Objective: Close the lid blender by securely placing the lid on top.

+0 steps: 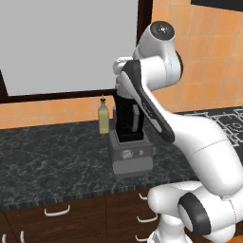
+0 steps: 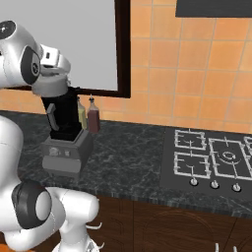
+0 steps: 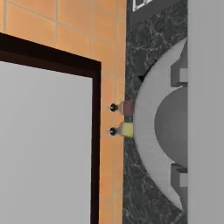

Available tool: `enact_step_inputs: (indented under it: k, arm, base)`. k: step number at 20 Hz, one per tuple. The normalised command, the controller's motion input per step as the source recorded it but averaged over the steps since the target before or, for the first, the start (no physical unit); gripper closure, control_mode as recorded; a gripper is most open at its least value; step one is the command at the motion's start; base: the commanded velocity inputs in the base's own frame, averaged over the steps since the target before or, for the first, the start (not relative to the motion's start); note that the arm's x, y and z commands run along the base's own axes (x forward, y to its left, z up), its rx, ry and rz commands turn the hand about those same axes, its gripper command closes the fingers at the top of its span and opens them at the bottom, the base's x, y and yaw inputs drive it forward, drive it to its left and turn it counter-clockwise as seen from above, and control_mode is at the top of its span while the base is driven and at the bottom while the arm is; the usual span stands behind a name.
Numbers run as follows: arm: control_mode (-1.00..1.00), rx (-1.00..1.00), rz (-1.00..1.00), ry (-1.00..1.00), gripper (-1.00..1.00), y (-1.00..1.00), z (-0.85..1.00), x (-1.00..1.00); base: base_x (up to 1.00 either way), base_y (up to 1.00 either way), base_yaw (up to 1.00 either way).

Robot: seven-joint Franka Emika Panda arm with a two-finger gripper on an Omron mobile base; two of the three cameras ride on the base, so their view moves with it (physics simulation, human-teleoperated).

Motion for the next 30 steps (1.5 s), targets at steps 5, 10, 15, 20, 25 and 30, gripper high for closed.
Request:
enact_step_inputs:
  k: [5,10,15,20,25,30]
  arm:
    - [-1.00,0.00,-0.04,0.03,1.00,0.00,0.42,0.00]
    - [-1.00,0.00,-0.03,0.01,1.00,0.00,0.04,0.00]
    - [-1.00,0.00,-0.02,0.00,1.00,-0.06,0.00,0.00]
    - [-1.00,0.00,-0.01,0.00,1.00,-0.11,-0.01,0.00]
    - [-1.00,0.00,-0.01,0.00,1.00,-0.10,0.00,0.00]
    - [-1.00,0.00,0.00,0.00,1.00,-0.02,0.00,0.00]
  base:
    - [0.00,0.00,0.00]
    - [0.00,0.00,0.00]
    - [0.00,0.00,0.00]
    - [0.00,0.00,0.00]
    - [0.00,0.00,0.00]
    - [0.00,0.00,0.00]
